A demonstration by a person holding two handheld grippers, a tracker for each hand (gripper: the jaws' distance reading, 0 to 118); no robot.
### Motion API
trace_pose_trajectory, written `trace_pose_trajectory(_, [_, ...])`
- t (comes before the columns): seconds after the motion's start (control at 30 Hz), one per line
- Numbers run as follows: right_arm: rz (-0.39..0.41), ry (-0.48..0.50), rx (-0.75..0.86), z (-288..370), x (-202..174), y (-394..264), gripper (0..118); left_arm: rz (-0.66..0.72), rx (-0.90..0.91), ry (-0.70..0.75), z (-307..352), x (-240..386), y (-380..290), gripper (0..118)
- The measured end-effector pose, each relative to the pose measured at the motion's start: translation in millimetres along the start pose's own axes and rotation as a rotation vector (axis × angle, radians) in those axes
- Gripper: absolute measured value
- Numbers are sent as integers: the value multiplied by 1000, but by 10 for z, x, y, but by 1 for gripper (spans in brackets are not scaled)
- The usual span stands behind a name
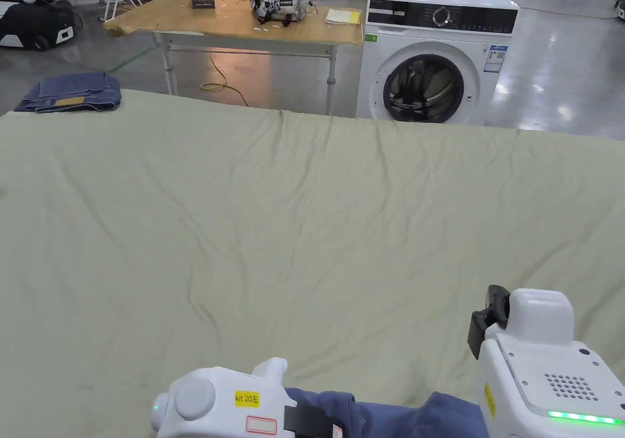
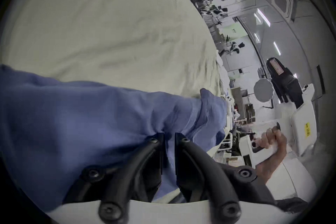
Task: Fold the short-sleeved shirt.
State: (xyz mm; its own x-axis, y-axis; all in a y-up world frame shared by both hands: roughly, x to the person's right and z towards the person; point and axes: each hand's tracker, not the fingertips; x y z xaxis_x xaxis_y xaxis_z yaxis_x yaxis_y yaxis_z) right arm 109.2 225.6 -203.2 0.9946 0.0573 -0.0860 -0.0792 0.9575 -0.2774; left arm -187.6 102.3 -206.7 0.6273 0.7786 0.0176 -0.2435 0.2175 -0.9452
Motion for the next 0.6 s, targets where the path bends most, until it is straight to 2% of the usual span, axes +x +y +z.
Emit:
trace_pose_trajectory(0.13, [1, 4, -10, -16, -2, -17, 0, 45, 16, -25, -57, 47, -14, 8])
trace_pose_trajectory(0.37, [6, 7, -14, -27, -11, -20, 0, -100, -77, 34, -144, 332, -110, 8])
trace_pose_trajectory(0.43, [4, 7, -15, -30, -12, -19, 0, -92, -71, 31, -123, 347, -120, 8])
trace_pose_trajectory(0.6, [1, 16, -12, -11, -4, -6, 0, -93, 36, 2, 478, 338, -50, 8])
